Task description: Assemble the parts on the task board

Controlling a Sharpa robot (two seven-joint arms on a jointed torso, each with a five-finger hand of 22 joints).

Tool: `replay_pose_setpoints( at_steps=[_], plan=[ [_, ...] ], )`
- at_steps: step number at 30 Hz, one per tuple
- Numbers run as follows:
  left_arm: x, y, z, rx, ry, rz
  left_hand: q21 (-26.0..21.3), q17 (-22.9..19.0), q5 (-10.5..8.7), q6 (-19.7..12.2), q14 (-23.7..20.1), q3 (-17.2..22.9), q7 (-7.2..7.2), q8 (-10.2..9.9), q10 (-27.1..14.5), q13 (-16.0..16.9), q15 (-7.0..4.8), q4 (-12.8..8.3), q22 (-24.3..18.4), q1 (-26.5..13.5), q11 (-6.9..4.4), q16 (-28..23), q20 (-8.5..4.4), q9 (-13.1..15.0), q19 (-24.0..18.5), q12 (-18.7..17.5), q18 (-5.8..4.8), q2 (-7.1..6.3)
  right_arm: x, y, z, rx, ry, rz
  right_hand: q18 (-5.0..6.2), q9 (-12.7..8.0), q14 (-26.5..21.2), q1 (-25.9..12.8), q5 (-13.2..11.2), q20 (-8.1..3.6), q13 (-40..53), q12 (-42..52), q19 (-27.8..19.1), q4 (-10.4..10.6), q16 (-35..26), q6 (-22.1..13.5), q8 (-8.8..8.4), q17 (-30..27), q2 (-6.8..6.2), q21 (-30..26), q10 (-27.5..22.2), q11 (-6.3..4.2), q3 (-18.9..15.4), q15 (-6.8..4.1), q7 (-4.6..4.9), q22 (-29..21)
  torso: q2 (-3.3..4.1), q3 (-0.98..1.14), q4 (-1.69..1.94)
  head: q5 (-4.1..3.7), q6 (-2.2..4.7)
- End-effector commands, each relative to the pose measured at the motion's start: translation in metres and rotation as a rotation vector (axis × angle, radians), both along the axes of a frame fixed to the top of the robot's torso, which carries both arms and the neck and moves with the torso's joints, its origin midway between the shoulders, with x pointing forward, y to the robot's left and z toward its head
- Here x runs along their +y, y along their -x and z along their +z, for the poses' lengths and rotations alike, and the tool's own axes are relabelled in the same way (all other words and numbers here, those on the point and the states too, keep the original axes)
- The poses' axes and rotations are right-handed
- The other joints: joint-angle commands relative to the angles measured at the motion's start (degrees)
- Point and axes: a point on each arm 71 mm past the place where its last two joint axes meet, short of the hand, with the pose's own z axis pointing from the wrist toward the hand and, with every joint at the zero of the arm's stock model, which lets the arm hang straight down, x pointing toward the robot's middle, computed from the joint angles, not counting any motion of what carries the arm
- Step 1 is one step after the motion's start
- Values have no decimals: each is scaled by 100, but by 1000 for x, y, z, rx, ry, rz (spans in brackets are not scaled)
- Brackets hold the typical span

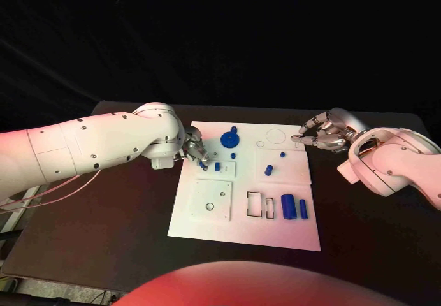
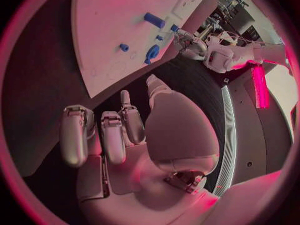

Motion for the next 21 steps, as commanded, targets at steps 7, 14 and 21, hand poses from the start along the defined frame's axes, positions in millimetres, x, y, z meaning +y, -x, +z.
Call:
replay_pose_setpoints(
  at_steps=[7,14,21],
  plan=[
    [-4,1,-1,2,0,-39,12,1508,-60,-50,584,849,12,-29,-2,5,-4,-822,1418,180,18,21,-15,-12,446,-19,-11,150,1,0,-1,4,8,15,118,6,597,43,36,-36,374,-23,98,12,23,-43,23,1509,11,-21,-39,-9,-31,-31,12,998,-4,5,1,-4,0],
    [-5,1,-2,-3,-4,-42,14,1508,-87,-53,584,849,13,-31,-3,4,-3,-818,1418,187,20,21,-14,-15,447,-19,-11,153,2,1,-1,5,8,16,118,6,597,43,36,-36,374,-23,98,12,23,-43,23,1509,11,-21,-39,-9,-31,-31,12,998,-1,2,3,0,0],
    [-6,2,-3,2,-7,-50,12,1508,-92,-54,584,849,13,-32,-6,-3,-3,-817,1417,188,20,21,-13,-16,445,-24,-11,153,2,1,-2,5,8,16,118,6,597,43,36,-36,374,-23,98,12,23,-43,23,1509,11,-21,-39,-9,-31,-31,12,998,0,1,3,-1,0]
  ],
)
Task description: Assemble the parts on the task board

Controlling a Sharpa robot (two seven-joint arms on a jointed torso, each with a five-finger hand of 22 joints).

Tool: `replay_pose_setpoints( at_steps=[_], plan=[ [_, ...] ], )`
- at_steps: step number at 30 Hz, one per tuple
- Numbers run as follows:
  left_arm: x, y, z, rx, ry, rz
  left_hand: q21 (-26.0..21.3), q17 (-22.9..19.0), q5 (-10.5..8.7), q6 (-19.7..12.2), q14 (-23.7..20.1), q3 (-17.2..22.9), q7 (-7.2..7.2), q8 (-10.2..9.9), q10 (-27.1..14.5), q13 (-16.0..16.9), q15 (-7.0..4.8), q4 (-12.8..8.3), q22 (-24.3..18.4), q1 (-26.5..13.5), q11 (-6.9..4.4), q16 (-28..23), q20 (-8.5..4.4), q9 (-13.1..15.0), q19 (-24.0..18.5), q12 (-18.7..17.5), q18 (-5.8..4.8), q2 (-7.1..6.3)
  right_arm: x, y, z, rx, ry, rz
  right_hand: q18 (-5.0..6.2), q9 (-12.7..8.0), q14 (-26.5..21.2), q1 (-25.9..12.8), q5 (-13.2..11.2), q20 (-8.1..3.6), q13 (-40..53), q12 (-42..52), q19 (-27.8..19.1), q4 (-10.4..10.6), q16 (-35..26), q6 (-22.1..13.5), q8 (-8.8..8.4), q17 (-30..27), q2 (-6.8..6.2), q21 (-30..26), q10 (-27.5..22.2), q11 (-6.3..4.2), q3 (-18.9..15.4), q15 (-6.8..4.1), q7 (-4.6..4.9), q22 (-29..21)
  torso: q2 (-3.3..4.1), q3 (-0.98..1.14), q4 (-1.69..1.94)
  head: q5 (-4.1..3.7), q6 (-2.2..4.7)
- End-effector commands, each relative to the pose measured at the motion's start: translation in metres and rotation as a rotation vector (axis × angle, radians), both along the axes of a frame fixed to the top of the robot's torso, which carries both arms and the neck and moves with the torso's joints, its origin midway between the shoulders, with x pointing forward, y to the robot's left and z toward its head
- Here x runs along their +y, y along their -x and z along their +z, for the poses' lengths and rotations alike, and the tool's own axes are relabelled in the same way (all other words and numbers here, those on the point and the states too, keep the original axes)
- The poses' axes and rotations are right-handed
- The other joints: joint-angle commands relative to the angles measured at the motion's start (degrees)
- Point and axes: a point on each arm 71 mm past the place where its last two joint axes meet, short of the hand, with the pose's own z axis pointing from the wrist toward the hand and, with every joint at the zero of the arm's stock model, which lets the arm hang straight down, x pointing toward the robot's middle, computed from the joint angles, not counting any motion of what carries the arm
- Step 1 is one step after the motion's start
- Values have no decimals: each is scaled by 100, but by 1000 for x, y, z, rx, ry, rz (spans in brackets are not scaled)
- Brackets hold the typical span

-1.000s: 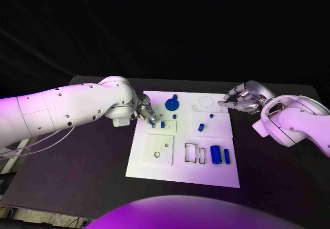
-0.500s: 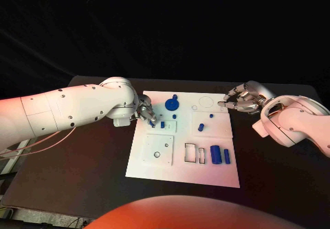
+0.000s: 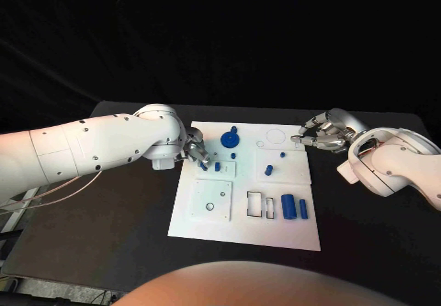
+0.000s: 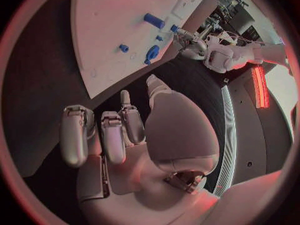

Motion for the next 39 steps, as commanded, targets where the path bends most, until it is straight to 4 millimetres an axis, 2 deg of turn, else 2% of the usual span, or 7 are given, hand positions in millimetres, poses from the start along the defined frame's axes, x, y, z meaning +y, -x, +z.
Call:
replay_pose_setpoints(
  at_steps=[1,29,39],
  plan=[
    [-3,1,0,6,-1,-27,12,1509,-10,-13,585,849,-9,-32,-6,-3,-3,-817,1418,185,20,21,-14,-6,445,-24,-11,151,2,0,-1,3,8,15,118,7,597,43,36,-36,375,-23,98,12,23,-43,23,1509,11,-21,-39,-9,-31,-31,12,999,2,-1,2,-1,0],
    [-1,1,-2,26,-18,-36,9,1509,-22,-15,585,855,-7,-33,-12,-11,-1,-814,1417,199,22,21,-11,-10,444,-30,-10,153,1,0,-1,3,7,15,118,7,597,49,36,-36,376,-22,99,11,23,-43,24,1509,15,-22,-39,-9,-31,-32,12,1001,3,-5,5,-4,0],
    [-3,0,-2,23,-14,-36,8,1509,-20,-15,585,856,-5,-33,-19,-22,0,-811,1416,200,23,21,-10,-11,443,-37,-10,152,2,1,-1,2,7,15,118,7,597,49,36,-36,376,-22,99,11,23,-43,24,1509,15,-22,-39,-9,-31,-32,12,1001,4,1,3,2,0]
  ],
)
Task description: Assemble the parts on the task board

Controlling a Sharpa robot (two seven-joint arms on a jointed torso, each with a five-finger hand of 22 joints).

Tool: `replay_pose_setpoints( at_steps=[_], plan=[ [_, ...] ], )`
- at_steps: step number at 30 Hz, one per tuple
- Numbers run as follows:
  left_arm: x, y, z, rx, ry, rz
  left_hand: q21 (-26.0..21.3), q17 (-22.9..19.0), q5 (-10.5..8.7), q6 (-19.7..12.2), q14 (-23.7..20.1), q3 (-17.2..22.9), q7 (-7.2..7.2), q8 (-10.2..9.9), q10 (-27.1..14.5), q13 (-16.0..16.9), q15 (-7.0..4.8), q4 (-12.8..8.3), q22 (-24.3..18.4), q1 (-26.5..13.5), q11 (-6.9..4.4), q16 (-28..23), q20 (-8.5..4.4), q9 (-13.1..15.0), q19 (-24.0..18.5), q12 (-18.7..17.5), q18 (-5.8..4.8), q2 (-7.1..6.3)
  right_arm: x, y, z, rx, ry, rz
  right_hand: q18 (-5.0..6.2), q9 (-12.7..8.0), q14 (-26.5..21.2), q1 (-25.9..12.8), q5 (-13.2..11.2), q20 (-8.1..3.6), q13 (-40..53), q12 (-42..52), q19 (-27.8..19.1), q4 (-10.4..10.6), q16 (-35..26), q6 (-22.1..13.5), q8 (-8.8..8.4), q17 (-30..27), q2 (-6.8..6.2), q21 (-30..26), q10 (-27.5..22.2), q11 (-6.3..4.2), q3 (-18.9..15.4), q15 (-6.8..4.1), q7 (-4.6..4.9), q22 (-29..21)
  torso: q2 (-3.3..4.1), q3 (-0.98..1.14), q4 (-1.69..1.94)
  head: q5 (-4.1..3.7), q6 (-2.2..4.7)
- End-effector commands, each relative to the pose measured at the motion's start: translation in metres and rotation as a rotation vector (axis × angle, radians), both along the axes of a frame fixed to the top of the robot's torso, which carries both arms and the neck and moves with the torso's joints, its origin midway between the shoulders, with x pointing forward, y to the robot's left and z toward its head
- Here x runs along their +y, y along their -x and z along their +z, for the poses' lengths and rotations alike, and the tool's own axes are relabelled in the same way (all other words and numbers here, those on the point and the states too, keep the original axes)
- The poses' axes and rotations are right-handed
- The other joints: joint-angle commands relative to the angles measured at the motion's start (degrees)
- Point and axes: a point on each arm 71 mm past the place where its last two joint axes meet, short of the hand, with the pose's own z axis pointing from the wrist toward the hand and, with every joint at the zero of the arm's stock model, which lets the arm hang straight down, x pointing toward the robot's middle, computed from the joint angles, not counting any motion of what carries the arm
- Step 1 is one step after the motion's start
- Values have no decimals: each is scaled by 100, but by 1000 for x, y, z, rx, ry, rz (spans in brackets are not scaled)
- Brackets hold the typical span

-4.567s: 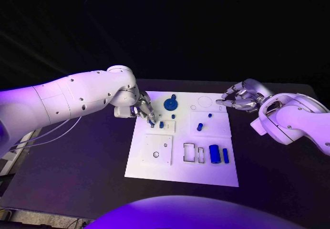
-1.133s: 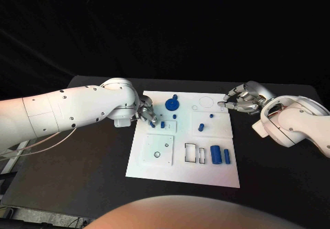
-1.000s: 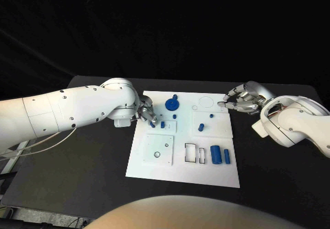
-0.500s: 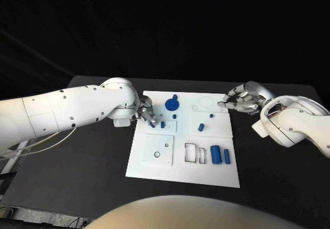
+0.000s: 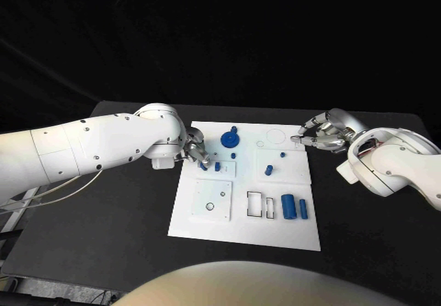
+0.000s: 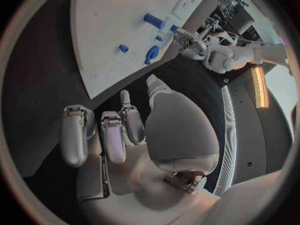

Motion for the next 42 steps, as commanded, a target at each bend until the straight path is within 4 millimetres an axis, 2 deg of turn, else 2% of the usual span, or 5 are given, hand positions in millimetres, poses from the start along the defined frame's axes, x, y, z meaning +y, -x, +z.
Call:
replay_pose_setpoints(
  at_steps=[1,26,42],
  plan=[
    [-2,1,-2,13,-6,-17,8,1509,12,4,585,858,-48,-34,-18,-16,-1,-809,1417,173,23,21,-11,9,443,-38,-9,125,1,1,0,1,7,15,118,10,597,49,37,-36,376,-22,99,11,23,-43,24,1509,15,-22,-39,-9,-31,-32,12,998,1,5,0,6,0],
    [-5,3,-7,50,-5,-19,11,1509,30,-7,585,798,-41,-53,-15,-17,10,-751,1418,85,35,21,0,-10,444,-38,-10,69,1,1,0,1,7,14,120,9,597,56,37,-36,365,-33,95,8,23,-46,24,1509,16,-32,-49,-9,-30,-31,13,995,-1,2,-1,-10,0],
    [-6,4,-10,59,-13,-25,15,1509,146,37,585,774,-53,-23,-4,-10,3,-745,1419,47,26,21,0,-7,446,-33,-11,32,1,0,0,1,7,14,120,9,597,56,37,-36,365,-33,95,8,23,-46,24,1509,16,-32,-49,-9,-30,-31,13,995,-2,4,-3,-13,0]
  ],
)
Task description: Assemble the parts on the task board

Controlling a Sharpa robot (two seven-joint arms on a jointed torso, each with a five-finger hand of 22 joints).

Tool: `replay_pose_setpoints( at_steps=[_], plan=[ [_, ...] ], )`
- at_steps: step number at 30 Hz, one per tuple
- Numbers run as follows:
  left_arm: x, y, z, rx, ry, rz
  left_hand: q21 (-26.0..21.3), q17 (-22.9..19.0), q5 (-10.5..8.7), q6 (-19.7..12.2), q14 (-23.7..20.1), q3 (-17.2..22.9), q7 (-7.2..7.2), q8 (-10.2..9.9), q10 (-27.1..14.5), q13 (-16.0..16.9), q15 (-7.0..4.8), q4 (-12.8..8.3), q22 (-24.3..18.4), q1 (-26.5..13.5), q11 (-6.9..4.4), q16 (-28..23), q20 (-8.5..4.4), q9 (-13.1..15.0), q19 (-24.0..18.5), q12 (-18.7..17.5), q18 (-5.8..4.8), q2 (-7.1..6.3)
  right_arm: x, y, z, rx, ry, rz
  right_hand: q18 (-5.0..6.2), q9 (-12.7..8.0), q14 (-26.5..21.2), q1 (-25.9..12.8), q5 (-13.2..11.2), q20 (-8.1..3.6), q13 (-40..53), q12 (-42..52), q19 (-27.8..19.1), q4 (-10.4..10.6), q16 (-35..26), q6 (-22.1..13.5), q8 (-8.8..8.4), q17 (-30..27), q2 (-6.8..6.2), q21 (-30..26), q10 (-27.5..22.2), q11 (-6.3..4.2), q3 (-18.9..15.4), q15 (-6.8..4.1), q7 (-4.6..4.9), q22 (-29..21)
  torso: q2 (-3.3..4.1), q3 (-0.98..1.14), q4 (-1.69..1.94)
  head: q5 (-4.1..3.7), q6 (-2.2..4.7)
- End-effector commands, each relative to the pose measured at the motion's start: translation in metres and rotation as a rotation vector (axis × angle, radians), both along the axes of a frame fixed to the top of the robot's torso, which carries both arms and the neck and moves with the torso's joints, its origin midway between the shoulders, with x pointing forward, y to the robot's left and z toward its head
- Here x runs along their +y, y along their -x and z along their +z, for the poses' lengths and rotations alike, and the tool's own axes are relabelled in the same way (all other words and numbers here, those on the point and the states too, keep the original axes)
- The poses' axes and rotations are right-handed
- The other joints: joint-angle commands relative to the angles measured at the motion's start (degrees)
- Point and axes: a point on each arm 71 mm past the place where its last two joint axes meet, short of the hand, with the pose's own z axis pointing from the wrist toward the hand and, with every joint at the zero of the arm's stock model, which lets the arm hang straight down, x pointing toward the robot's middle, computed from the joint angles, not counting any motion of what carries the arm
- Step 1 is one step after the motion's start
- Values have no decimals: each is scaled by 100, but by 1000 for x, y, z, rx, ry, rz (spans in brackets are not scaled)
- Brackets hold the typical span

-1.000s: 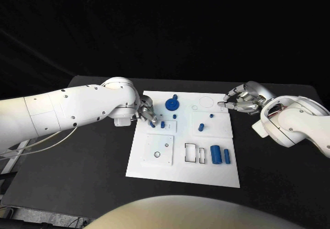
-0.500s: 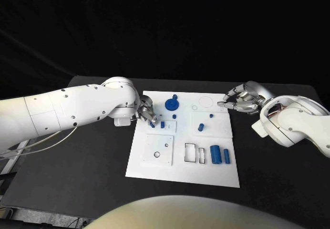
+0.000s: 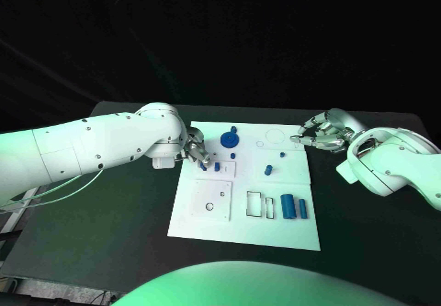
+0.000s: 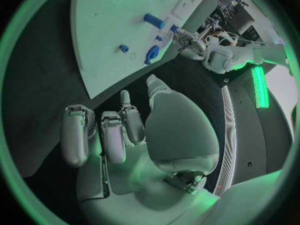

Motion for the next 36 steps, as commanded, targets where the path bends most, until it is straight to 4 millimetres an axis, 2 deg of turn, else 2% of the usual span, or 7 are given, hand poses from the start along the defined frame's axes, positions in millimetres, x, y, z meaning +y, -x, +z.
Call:
replay_pose_setpoints(
  at_steps=[1,11,26,36],
  plan=[
    [-4,6,-9,47,-7,-26,18,1510,17,18,585,750,-28,-1,-5,1,3,-757,1420,39,26,21,1,4,448,-14,-12,26,1,0,0,1,7,14,31,7,597,56,37,-36,365,-33,95,8,23,-46,24,1510,15,-32,-49,-9,-30,-31,13,997,0,4,-1,-3,0],
    [-5,8,-8,46,-20,-37,29,1510,2,34,585,702,-43,10,12,9,0,-725,1424,-8,19,21,1,5,454,-6,-15,1,1,0,0,0,7,15,31,7,597,56,37,-36,365,-33,95,8,23,-46,24,1510,15,-32,-49,-9,-30,-31,13,997,-1,3,-2,-8,0],
    [-5,9,-8,25,-35,-30,62,1510,137,153,585,659,-113,132,59,32,-42,-641,1435,-120,-33,21,-28,47,474,12,-24,-27,1,0,0,0,7,14,31,7,597,56,37,-36,365,-33,95,8,23,-46,24,1510,15,-32,-49,-9,-30,-31,13,997,-3,-1,-1,-5,0],
    [-5,10,-7,16,-43,-24,67,1510,102,169,585,621,-148,174,70,18,-61,-583,1437,-212,-58,21,-47,62,478,4,-25,-65,1,0,0,-1,6,14,31,7,597,56,37,-36,365,-33,95,8,23,-46,24,1510,15,-32,-49,-9,-30,-31,13,997,-3,2,-1,-3,0]
  ],
)
